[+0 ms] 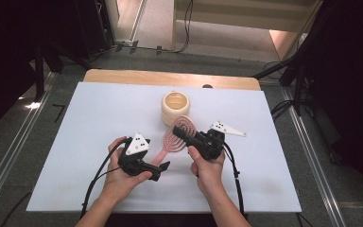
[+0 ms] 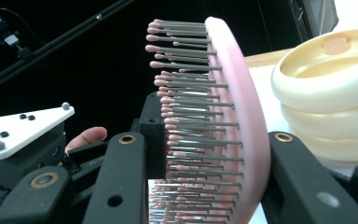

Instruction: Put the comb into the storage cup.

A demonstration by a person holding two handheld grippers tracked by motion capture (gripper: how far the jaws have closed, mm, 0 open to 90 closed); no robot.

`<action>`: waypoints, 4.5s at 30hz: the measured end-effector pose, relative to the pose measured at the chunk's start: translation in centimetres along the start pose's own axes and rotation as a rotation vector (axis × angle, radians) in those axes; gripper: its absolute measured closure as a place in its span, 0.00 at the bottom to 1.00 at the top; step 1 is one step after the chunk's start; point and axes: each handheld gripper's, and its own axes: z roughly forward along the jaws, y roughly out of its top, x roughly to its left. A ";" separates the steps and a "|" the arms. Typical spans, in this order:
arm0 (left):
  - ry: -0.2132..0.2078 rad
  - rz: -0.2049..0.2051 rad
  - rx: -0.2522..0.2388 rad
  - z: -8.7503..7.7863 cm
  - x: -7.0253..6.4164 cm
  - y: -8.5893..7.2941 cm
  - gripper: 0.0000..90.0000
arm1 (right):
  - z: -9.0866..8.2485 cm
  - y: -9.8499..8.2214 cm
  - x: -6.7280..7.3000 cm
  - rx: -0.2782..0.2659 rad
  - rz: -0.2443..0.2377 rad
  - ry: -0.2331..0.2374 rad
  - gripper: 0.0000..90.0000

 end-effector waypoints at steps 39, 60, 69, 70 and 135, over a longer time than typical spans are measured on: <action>0.175 -0.037 -0.218 -6.8 5.1 -4.4 0.01 | -1.9 2.7 -0.4 -0.030 -0.094 -0.037 0.70; 0.227 -0.074 -0.281 -9.2 7.4 -7.1 0.00 | -3.4 4.1 -1.2 -0.062 -0.127 -0.060 0.70; 0.254 -0.100 -0.294 -10.2 8.2 -8.2 0.00 | -4.5 5.0 -1.9 -0.083 -0.140 -0.079 0.70; 0.254 -0.102 -0.296 -10.3 8.4 -8.3 0.00 | -4.6 5.1 -2.0 -0.086 -0.141 -0.078 0.70; 0.287 -0.093 -0.263 -10.1 8.7 -9.6 0.00 | -6.0 9.8 -5.0 -0.277 -0.164 -0.095 0.70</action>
